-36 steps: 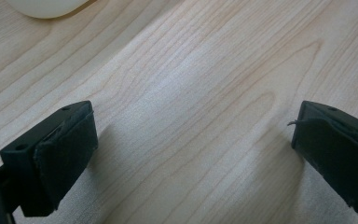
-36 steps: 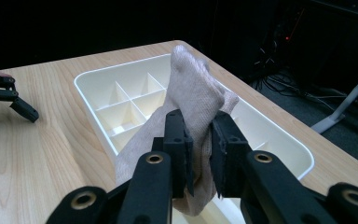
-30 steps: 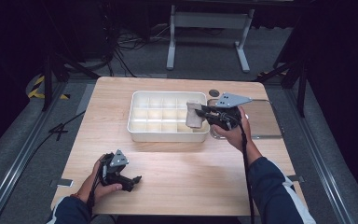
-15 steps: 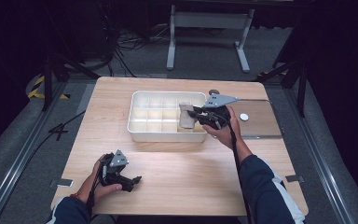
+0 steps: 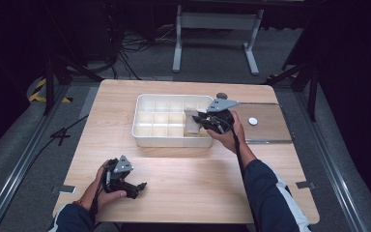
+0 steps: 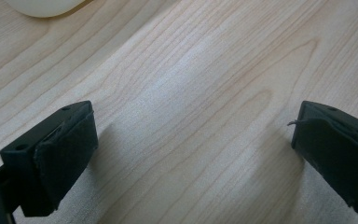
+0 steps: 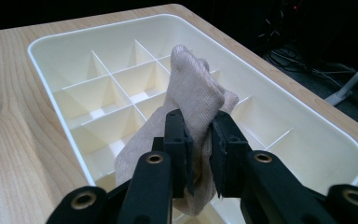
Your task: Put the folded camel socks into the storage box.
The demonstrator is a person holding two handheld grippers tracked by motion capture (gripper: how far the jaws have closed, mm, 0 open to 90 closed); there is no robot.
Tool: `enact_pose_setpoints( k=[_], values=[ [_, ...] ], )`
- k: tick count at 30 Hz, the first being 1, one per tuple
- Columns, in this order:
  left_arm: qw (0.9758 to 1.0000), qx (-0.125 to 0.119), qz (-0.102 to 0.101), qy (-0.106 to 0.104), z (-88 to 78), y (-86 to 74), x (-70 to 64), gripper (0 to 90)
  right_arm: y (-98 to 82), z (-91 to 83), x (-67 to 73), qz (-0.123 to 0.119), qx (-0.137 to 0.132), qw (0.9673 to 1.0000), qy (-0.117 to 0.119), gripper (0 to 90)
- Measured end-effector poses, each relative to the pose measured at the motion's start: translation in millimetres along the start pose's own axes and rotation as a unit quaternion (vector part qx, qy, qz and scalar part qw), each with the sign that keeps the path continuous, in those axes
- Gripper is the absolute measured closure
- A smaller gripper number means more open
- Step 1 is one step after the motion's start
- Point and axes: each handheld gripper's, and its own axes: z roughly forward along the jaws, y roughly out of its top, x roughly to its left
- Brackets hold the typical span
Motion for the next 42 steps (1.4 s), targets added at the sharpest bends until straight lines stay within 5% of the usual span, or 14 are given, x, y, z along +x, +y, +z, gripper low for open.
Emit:
enact_pose_setpoints(
  k=[11,22,28,35,42],
  values=[
    [1.0000,0.000,0.000,0.001,-0.1,-0.1,-0.1,0.4,-7.0,15.7,6.8,-0.014,0.028,0.9995,-0.009,77.8],
    [1.0000,-0.002,-0.003,0.000,0.2,-0.2,-0.4,0.4,-17.0,26.0,9.3,-0.021,0.069,0.9972,0.022,77.2],
    [1.0000,-0.001,-0.002,0.000,0.1,-0.2,-0.3,0.4,-15.0,31.2,7.9,-0.012,0.101,0.9940,0.040,76.3],
    [1.0000,-0.001,-0.001,0.000,0.1,-0.1,-0.2,0.4,-15.5,37.7,0.0,-0.003,0.159,0.9850,0.066,75.6],
    [1.0000,-0.001,-0.001,0.000,0.1,0.0,-0.1,0.3,-12.4,40.5,2.7,-0.023,0.181,0.9817,0.056,73.8]
  ],
)
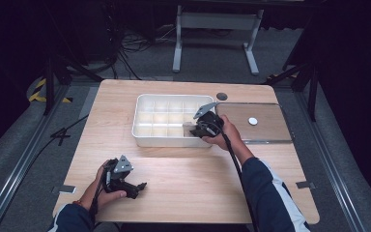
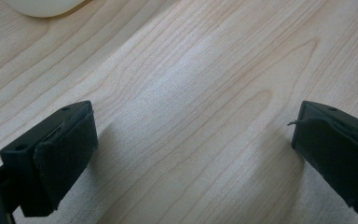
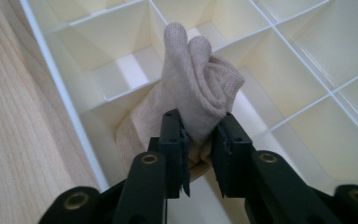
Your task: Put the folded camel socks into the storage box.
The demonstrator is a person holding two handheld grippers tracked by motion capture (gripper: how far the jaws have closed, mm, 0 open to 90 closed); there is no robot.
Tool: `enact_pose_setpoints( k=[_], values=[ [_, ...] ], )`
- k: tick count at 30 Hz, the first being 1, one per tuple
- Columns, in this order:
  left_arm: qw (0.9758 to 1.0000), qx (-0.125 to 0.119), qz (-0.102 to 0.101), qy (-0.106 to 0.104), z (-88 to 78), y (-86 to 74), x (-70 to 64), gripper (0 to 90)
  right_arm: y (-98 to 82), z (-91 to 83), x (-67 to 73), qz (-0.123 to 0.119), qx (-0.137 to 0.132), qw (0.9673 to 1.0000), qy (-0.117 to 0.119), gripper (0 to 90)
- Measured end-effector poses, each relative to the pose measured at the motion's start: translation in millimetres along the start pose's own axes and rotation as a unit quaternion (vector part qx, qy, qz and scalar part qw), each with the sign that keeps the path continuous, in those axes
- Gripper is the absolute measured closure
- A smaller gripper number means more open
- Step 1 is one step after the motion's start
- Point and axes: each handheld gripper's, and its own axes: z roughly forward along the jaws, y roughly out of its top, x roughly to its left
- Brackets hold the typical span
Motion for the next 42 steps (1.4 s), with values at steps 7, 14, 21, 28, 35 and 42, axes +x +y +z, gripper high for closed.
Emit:
enact_pose_setpoints(
  k=[7,14,21,28,35,42],
  values=[
    [1.0000,0.000,0.000,0.000,0.0,0.0,0.0,0.4,4.5,-9.1,-3.0,0.019,-0.006,0.9998,0.004,53.6],
    [1.0000,-0.002,-0.003,-0.001,0.2,-0.4,-0.6,0.4,12.5,-26.2,-6.9,0.051,-0.084,0.9952,0.002,61.3],
    [1.0000,-0.001,-0.003,-0.001,0.1,-0.4,-0.6,0.4,17.5,-25.7,-10.7,0.078,-0.100,0.9919,-0.007,71.6],
    [1.0000,-0.001,-0.001,-0.001,-0.3,-0.7,-0.7,0.5,21.9,-10.3,-8.0,0.075,-0.047,0.9960,0.016,70.4],
    [1.0000,0.001,0.002,-0.003,-0.7,-0.8,-0.5,0.5,20.8,-3.2,-5.2,0.036,0.001,0.9990,0.026,79.2],
    [1.0000,-0.001,0.002,-0.002,-0.4,-1.0,-0.6,0.4,16.4,5.6,0.9,-0.008,0.048,0.9986,0.020,81.9]
  ],
)
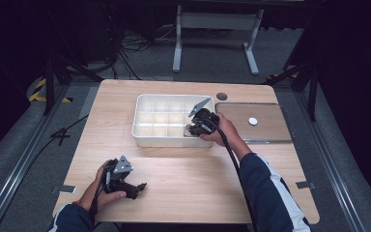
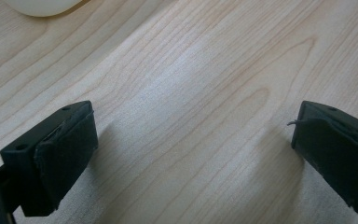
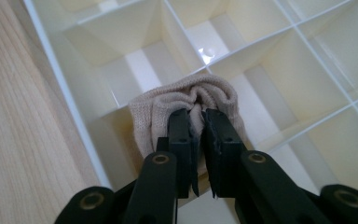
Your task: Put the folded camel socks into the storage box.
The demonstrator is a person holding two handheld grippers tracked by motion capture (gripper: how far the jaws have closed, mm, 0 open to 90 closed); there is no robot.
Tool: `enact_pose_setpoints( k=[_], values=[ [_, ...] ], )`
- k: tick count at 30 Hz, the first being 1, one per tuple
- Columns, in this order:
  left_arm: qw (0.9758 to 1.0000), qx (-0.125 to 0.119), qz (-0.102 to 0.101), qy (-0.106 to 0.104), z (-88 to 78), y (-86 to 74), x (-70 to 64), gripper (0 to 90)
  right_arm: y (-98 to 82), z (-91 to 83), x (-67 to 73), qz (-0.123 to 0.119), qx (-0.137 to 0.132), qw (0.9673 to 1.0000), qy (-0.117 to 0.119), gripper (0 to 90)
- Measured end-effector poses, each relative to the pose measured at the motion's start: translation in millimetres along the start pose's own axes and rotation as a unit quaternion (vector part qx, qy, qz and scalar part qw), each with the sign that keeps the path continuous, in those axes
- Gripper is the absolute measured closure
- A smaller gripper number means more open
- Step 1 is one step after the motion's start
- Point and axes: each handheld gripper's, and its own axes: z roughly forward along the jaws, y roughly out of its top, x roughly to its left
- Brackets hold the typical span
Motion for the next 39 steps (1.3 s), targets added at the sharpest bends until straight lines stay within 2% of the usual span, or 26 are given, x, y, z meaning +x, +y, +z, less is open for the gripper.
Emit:
enact_pose_setpoints(
  k=[3,6,8,12,16,21,27,31,39],
  values=[
    [1.0000,0.002,0.004,0.002,-0.4,0.2,0.5,0.4,0.1,2.4,-0.5,-0.001,0.006,1.0000,0.003,82.1],
    [1.0000,0.002,0.001,-0.001,-0.1,0.1,0.2,0.4,2.9,3.9,-2.4,0.001,0.023,0.9997,0.013,82.8],
    [1.0000,0.001,0.001,0.000,-0.1,0.1,0.2,0.4,5.9,4.8,-1.3,-0.010,0.036,0.9992,0.012,82.9],
    [1.0000,0.001,0.001,0.000,0.0,0.0,0.2,0.4,8.9,6.6,-1.1,-0.015,0.057,0.9981,0.015,83.2],
    [1.0000,0.000,-0.002,0.000,-0.5,-0.5,-0.8,0.6,9.7,8.4,-4.1,-0.006,0.066,0.9975,0.024,83.3],
    [1.0000,0.001,0.000,0.000,-0.4,-0.4,-0.5,0.5,10.8,9.0,-4.0,-0.008,0.074,0.9970,0.022,83.1],
    [1.0000,0.001,0.009,0.003,-0.7,0.2,0.7,0.5,8.4,6.5,-5.8,-0.002,0.062,0.9978,0.024,81.1],
    [1.0000,0.002,0.006,0.000,-0.7,0.1,0.4,0.4,5.4,2.3,-7.9,0.005,0.047,0.9985,0.028,79.7],
    [1.0000,0.001,0.004,-0.001,-0.6,0.0,0.3,0.4,5.7,-6.1,-5.1,-0.003,0.039,0.9991,0.017,77.5]
  ],
)
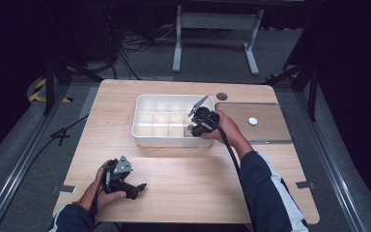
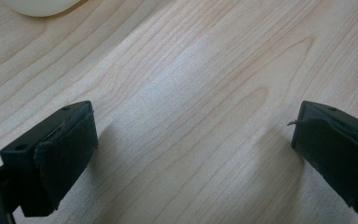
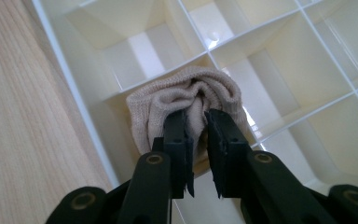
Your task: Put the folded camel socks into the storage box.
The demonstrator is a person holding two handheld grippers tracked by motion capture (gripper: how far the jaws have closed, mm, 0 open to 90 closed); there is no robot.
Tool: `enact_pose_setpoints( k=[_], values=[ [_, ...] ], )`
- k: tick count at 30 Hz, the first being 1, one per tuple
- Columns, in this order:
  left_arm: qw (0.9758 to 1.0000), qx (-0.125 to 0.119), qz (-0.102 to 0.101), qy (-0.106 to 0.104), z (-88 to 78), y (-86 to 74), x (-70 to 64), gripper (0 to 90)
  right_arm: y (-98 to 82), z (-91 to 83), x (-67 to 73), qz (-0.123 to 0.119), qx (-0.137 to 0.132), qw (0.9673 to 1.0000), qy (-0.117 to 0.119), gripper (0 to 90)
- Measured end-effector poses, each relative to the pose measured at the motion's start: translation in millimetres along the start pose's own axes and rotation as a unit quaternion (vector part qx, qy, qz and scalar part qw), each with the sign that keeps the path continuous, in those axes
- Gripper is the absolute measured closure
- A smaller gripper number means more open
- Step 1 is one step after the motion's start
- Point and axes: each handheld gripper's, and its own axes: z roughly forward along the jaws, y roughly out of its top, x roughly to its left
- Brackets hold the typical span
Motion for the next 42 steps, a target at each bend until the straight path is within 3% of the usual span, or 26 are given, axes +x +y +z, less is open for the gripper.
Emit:
enact_pose_setpoints(
  k=[14,18,26,31,42],
  values=[
    [1.0000,-0.001,-0.002,0.000,0.3,0.0,-0.1,0.3,-7.5,-17.0,4.7,0.009,-0.031,0.9994,-0.015,69.4],
    [1.0000,0.000,-0.001,0.000,0.1,0.0,0.0,0.3,-10.2,-25.9,7.1,0.016,-0.045,0.9986,-0.023,61.8],
    [1.0000,0.000,-0.003,-0.001,0.3,-0.1,-0.2,0.3,-14.9,-42.7,17.9,0.002,-0.070,0.9967,-0.041,47.4],
    [1.0000,0.000,-0.002,-0.001,0.3,-0.1,-0.2,0.3,-21.2,-48.2,24.1,0.014,-0.077,0.9950,-0.062,38.0],
    [1.0000,0.000,-0.001,-0.002,0.5,0.3,0.2,0.2,-38.8,-62.7,31.2,0.016,-0.098,0.9924,-0.072,34.8]
  ],
)
